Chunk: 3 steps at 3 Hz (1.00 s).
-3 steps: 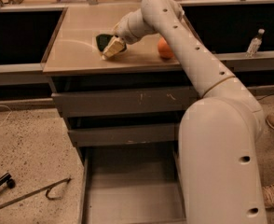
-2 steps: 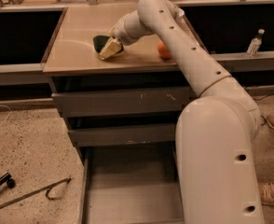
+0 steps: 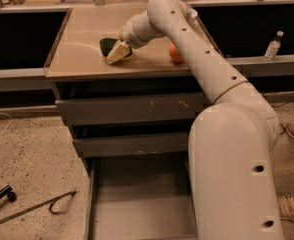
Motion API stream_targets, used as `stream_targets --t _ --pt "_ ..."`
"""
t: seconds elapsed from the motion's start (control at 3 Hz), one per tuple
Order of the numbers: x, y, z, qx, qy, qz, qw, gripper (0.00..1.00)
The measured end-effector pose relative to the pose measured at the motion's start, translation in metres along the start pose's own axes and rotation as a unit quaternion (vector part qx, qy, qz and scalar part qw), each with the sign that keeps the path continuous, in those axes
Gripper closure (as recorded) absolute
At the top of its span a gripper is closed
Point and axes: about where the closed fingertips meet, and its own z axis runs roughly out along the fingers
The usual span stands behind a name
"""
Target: Pick sponge from bottom drawer and place on counter
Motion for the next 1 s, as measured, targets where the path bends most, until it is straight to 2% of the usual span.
stream_targets --t 0.67,1.0 --pt "0.0000 0.0000 0.0000 0.000 0.000 0.000 1.0000 0.11" --pt "0.0000 0.0001 0.0001 0.000 0.000 0.000 1.0000 0.00"
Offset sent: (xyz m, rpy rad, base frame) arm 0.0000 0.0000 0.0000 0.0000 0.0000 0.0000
